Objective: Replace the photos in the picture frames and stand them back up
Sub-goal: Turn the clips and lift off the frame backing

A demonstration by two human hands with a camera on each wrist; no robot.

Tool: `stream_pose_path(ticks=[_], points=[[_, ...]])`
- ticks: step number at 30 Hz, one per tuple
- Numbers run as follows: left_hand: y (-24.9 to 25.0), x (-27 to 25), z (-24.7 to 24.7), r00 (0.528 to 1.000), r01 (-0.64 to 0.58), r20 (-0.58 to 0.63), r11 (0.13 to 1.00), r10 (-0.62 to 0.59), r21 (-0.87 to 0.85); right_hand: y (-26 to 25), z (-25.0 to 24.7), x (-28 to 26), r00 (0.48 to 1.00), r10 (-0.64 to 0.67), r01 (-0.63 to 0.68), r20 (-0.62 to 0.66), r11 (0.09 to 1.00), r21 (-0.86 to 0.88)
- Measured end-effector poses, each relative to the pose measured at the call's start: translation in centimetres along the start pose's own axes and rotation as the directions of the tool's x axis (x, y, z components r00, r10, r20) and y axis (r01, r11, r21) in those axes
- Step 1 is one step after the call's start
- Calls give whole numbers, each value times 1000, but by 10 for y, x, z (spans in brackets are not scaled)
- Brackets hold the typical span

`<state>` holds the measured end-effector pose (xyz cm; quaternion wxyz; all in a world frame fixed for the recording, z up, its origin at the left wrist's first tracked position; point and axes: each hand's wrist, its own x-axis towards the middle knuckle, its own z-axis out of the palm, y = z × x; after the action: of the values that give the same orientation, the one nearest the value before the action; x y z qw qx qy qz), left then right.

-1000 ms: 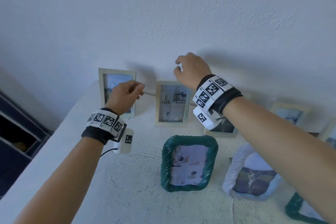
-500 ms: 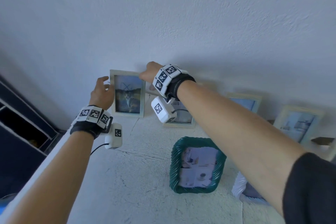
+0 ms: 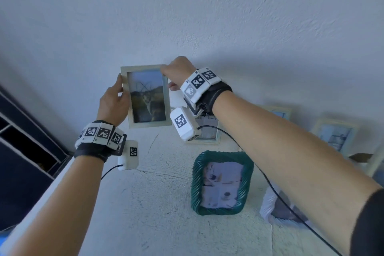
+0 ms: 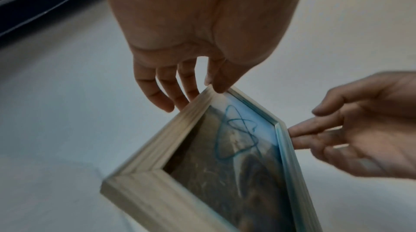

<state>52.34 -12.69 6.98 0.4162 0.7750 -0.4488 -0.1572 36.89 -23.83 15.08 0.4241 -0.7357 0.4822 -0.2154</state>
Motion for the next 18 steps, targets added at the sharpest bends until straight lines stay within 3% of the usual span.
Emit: stream_pose_path(ticks=[6, 10, 15, 18], points=[[46, -25, -19, 990, -136, -56, 972, 127, -193, 1, -49, -53, 976, -162, 180, -143, 976, 125], [88, -61, -18, 976, -214, -32, 930, 214, -300, 18, -75, -106, 965, -178, 225, -194, 940, 256], [136, -126, 4, 959, -222, 60, 866, 277, -449, 59, -100, -178, 957, -204, 274, -206, 866, 417], [152, -167, 25, 944, -223, 127, 871, 305, -438, 92, -112, -225, 948, -206, 301, -244, 834, 462]])
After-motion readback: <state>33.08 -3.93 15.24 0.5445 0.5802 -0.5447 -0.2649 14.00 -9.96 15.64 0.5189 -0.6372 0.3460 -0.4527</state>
